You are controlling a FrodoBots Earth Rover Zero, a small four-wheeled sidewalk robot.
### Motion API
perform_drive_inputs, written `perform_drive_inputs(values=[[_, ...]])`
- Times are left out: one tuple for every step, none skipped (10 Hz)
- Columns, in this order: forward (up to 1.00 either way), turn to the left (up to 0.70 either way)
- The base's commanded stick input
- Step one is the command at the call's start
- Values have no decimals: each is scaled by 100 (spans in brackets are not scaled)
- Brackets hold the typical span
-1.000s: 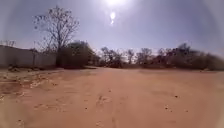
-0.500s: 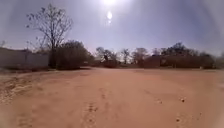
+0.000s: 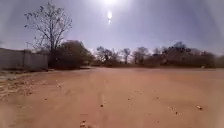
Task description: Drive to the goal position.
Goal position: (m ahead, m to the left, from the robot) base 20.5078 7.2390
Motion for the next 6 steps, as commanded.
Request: perform_drive_inputs(values=[[85, -26], [85, -26], [85, -10], [85, 0], [85, 0], [85, 0]])
